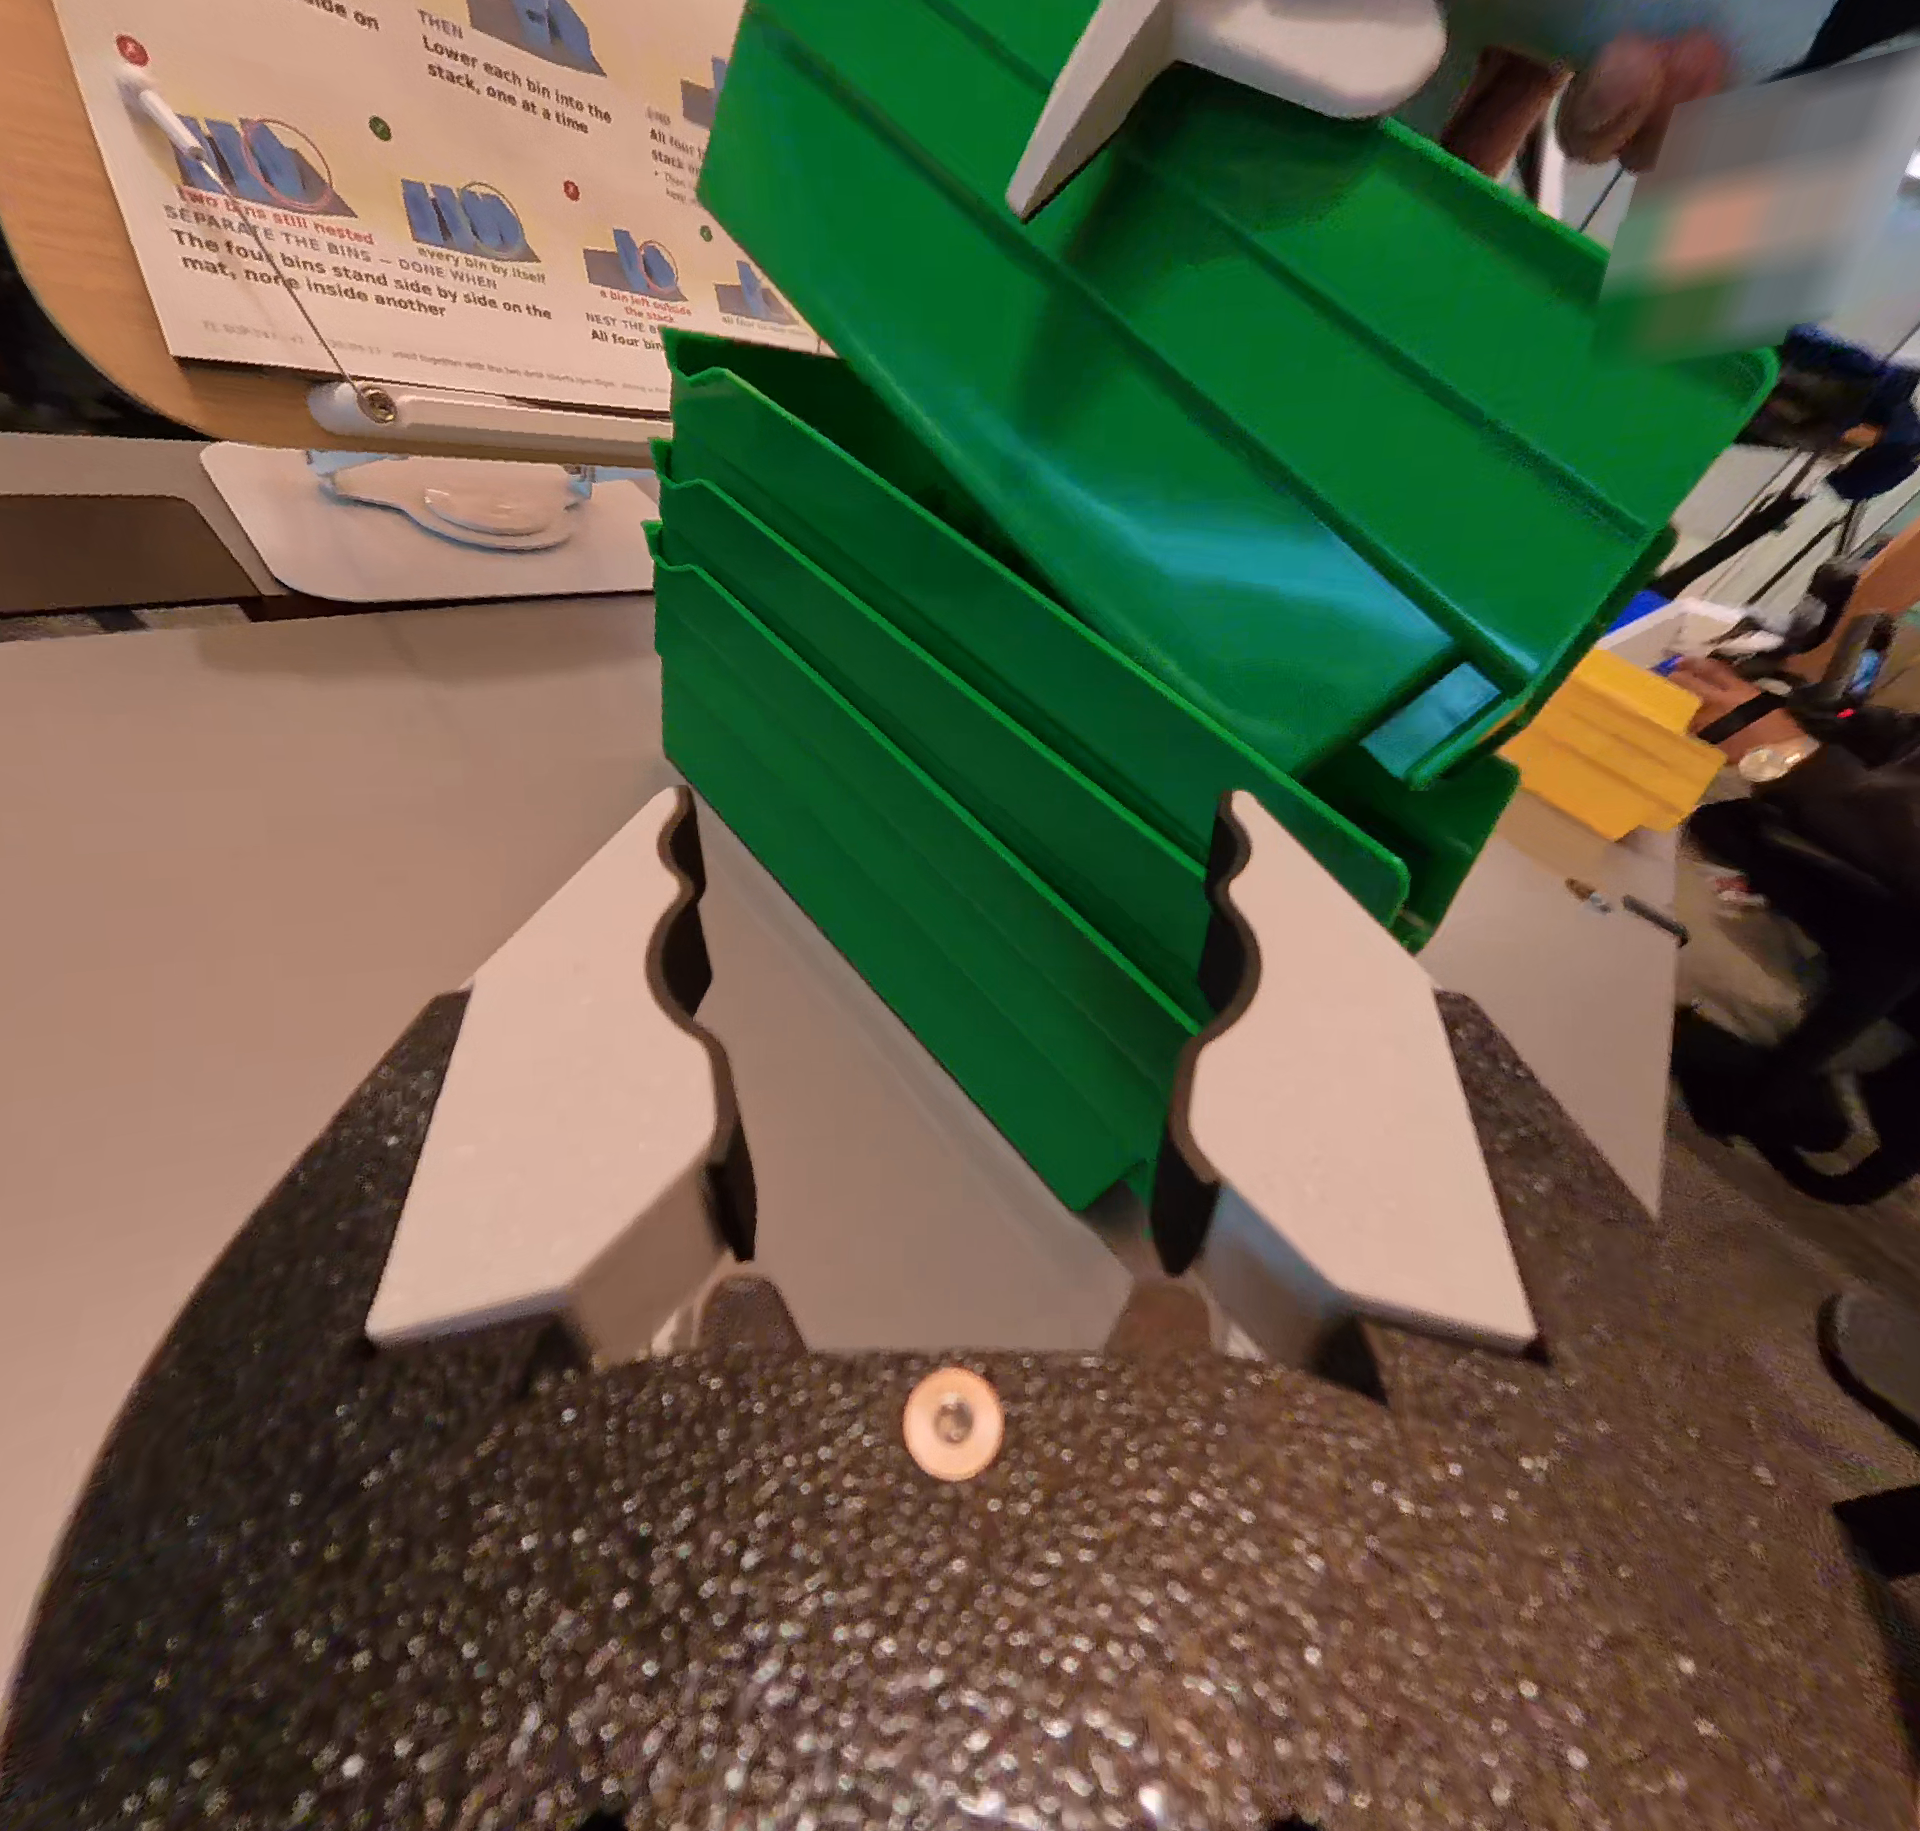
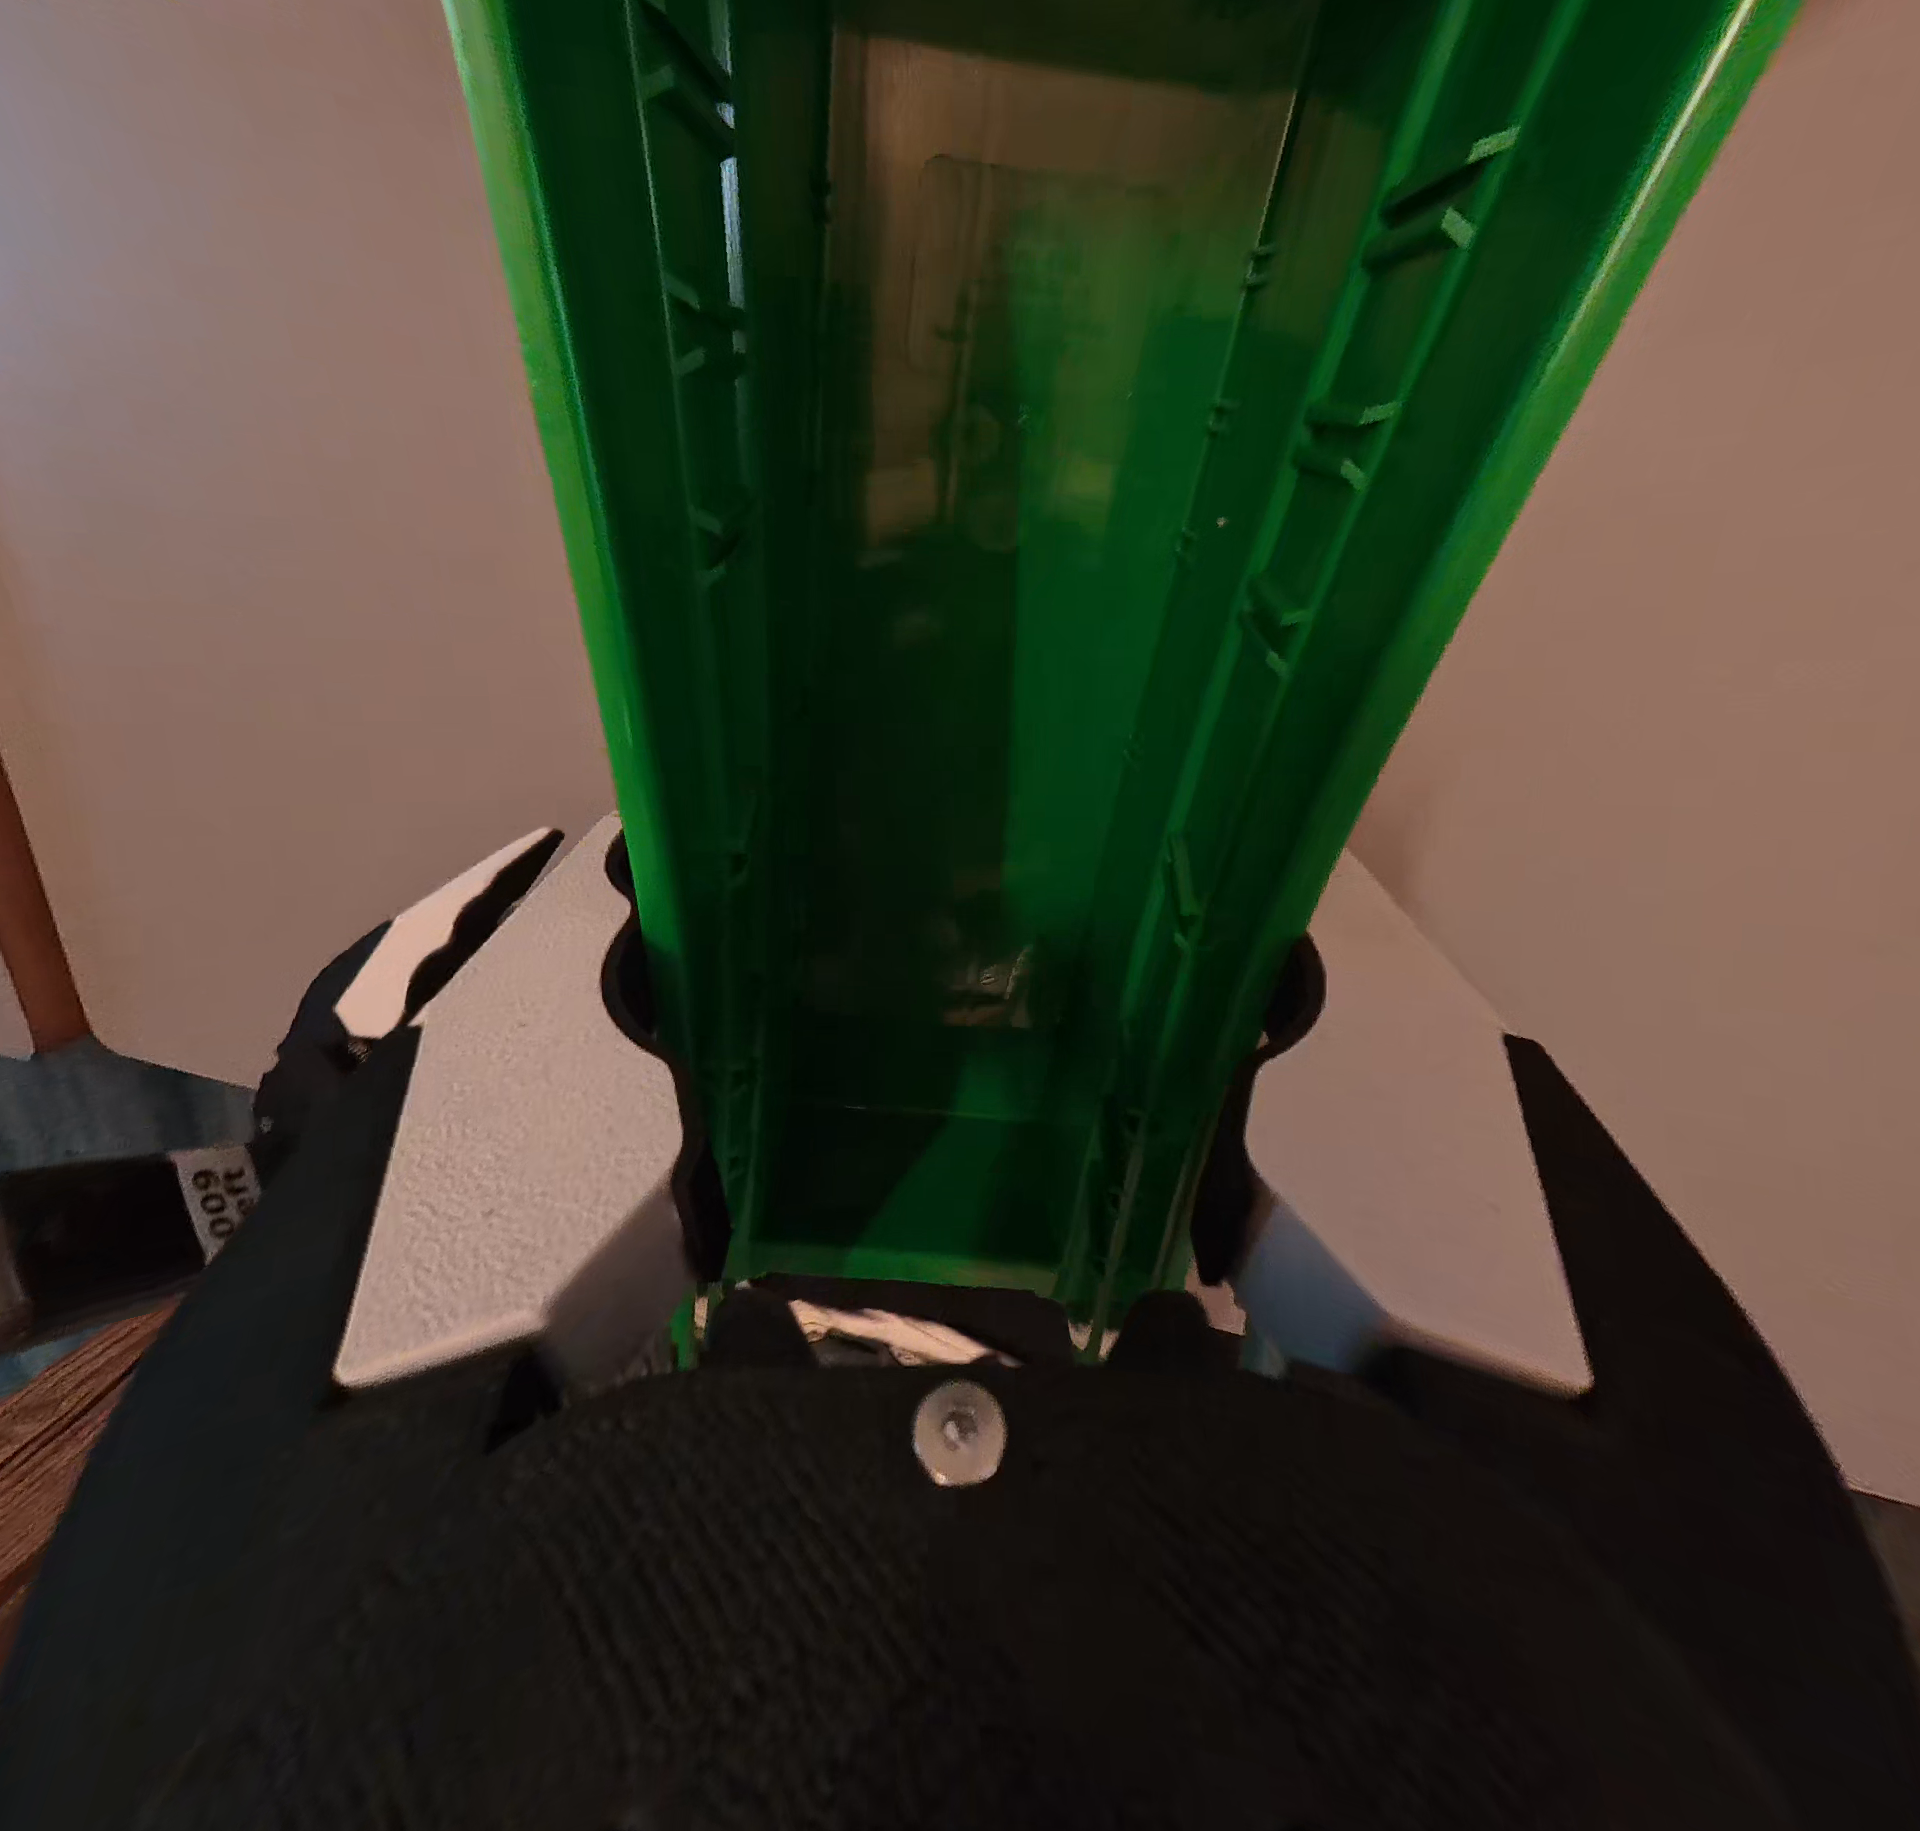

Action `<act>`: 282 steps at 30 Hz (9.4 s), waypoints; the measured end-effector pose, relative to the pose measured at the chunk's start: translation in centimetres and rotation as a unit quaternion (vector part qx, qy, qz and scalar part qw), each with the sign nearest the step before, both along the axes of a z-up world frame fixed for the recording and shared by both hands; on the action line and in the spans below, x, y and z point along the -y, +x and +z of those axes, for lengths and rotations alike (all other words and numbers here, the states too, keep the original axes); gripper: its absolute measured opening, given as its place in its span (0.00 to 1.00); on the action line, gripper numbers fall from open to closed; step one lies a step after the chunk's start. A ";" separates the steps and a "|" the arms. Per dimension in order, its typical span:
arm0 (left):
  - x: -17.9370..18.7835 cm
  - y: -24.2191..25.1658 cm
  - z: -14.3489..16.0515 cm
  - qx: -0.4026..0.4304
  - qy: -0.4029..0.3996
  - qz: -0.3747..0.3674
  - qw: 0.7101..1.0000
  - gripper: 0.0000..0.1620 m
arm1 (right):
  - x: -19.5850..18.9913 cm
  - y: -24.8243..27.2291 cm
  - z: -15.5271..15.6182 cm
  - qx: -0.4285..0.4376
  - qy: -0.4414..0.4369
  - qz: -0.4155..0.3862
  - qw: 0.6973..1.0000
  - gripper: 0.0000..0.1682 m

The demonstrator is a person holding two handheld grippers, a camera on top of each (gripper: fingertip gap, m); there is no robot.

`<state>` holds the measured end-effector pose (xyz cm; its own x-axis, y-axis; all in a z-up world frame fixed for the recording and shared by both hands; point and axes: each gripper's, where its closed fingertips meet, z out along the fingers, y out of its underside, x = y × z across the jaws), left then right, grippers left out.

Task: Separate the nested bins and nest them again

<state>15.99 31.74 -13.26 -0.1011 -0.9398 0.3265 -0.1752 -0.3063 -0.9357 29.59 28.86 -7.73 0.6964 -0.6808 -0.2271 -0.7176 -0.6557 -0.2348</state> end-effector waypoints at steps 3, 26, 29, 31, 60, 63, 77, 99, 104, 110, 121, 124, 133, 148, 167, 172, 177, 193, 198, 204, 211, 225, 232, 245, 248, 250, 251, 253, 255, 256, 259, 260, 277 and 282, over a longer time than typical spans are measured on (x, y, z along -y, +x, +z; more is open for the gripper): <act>0.2 0.2 -0.7 -0.026 0.043 0.012 0.999 0.61 | -0.2 -0.1 -0.8 0.005 -0.003 0.000 1.000 0.72; -0.4 0.3 -1.2 -0.031 0.030 0.018 0.999 0.62 | 0.5 -1.5 -1.8 0.007 -0.078 0.023 0.997 0.71; -0.3 0.4 -1.3 -0.033 0.030 0.015 0.999 0.62 | 0.6 -2.0 -2.3 0.018 -0.112 0.034 0.993 0.72; -0.3 0.4 -1.3 -0.033 0.029 0.014 0.999 0.62 | 0.5 -1.9 -2.4 0.030 -0.123 0.038 0.991 0.73; -0.3 0.1 -1.1 -0.028 0.006 0.001 1.000 0.62 | 0.2 -1.8 -6.2 0.017 -0.098 0.030 0.995 0.75; -0.3 0.1 -1.0 -0.029 0.009 0.001 1.000 0.62 | 0.2 -1.7 -6.6 0.025 -0.098 0.030 0.994 0.79; -0.3 0.4 -1.8 -0.039 0.009 0.002 0.999 0.62 | -1.4 -2.6 -4.5 0.024 0.007 0.101 0.995 0.87; -2.6 0.4 -3.2 -0.059 0.041 0.053 0.996 0.63 | 17.8 10.2 5.1 0.596 0.191 0.053 0.778 0.70; -2.1 1.4 -4.7 -0.083 0.064 0.053 0.993 0.63 | 22.7 11.6 -3.3 0.524 0.261 -0.033 0.810 0.74; -2.7 1.8 -5.8 -0.113 0.112 0.089 0.983 0.64 | 23.1 10.8 -7.1 0.522 0.284 -0.020 0.804 0.77; -6.6 -0.7 0.0 -0.011 0.161 0.226 0.961 0.66 | 23.7 10.3 -8.8 0.474 0.347 -0.029 0.809 0.76; -6.9 -0.9 0.4 -0.001 0.177 0.245 0.953 0.67 | 24.3 10.4 -7.1 0.448 0.405 -0.059 0.795 0.76; -6.0 -0.1 -0.6 -0.021 0.187 0.234 0.954 0.68 | 24.4 10.6 -6.8 0.422 0.425 -0.067 0.798 0.78; -5.5 0.3 -1.6 -0.040 0.124 0.183 0.975 0.70 | 23.9 10.4 -7.2 0.438 0.406 -0.040 0.801 0.69; -5.3 -0.1 -0.7 -0.038 0.139 0.183 0.973 0.70 | 23.8 11.1 -8.0 0.448 0.377 -0.057 0.809 0.82; -5.0 0.1 -1.3 -0.054 0.148 0.177 0.971 0.70 | 23.5 11.1 -8.9 0.432 0.374 -0.059 0.818 0.88; -5.0 0.2 -1.3 -0.054 0.146 0.176 0.972 0.70 | 23.2 11.1 -9.1 0.438 0.360 -0.050 0.822 0.93; -5.6 0.3 -2.9 -0.083 0.139 0.183 0.970 0.70 | 23.4 11.6 -10.7 0.430 0.322 -0.043 0.842 0.93; -5.6 0.4 -2.7 -0.080 0.144 0.187 0.968 0.70 | 24.5 12.3 -10.5 0.438 0.312 -0.046 0.842 0.92; -5.5 0.5 -2.9 -0.080 0.136 0.188 0.969 0.70 | 24.9 12.5 -10.0 0.434 0.324 -0.054 0.839 0.92; -5.4 0.3 -2.1 -0.072 0.138 0.189 0.970 0.70 | 24.5 12.3 -10.4 0.431 0.325 -0.048 0.841 0.92; -4.8 -0.1 -1.7 -0.070 0.138 0.184 0.971 0.70 | 25.2 11.2 -9.1 0.448 0.316 -0.035 0.836 0.90; -5.4 -1.3 -1.2 -0.077 0.134 0.211 0.965 0.70 | 27.8 11.5 -9.3 0.453 0.309 -0.057 0.834 0.92; -2.1 0.0 3.5 -0.099 0.099 0.207 0.968 0.74 | 29.4 12.3 -10.1 0.445 0.297 -0.054 0.843 0.91; -0.1 2.0 5.6 -0.119 0.056 0.180 0.975 0.76 | 29.2 12.1 -10.0 0.442 0.299 -0.048 0.844 0.92; 1.4 3.7 6.9 -0.141 0.031 0.152 0.978 0.76 | 29.1 12.0 -10.0 0.444 0.295 -0.043 0.845 0.91; 2.0 4.6 7.4 -0.156 0.024 0.141 0.977 0.77 | 29.1 12.0 -10.1 0.447 0.291 -0.041 0.845 0.92; 3.1 6.2 8.1 -0.198 0.012 0.127 0.972 0.77 | 29.0 12.0 -10.7 0.442 0.281 -0.035 0.851 0.92; 4.3 8.0 8.7 -0.236 0.025 0.111 0.965 0.77 | 28.8 11.8 -11.3 0.431 0.277 -0.031 0.859 0.93; 4.5 8.8 8.7 -0.262 0.040 0.109 0.958 0.78 | 28.7 11.8 -11.4 0.427 0.277 -0.030 0.860 0.93; 4.8 10.5 7.9 -0.348 0.077 0.120 0.927 0.77 | 28.4 11.5 -10.8 0.427 0.290 -0.030 0.856 0.93; 5.1 11.0 7.6 -0.370 0.085 0.116 0.918 0.78 | 28.3 11.3 -10.5 0.427 0.294 -0.029 0.854 0.93; 3.2 11.6 0.4 -0.602 0.048 0.158 0.781 0.89 | 27.7 11.2 -10.9 0.414 0.301 -0.024 0.859 0.93; 4.4 10.8 -0.7 -0.645 0.018 0.137 0.751 0.86 | 28.1 11.7 -11.3 0.410 0.297 -0.032 0.862 0.92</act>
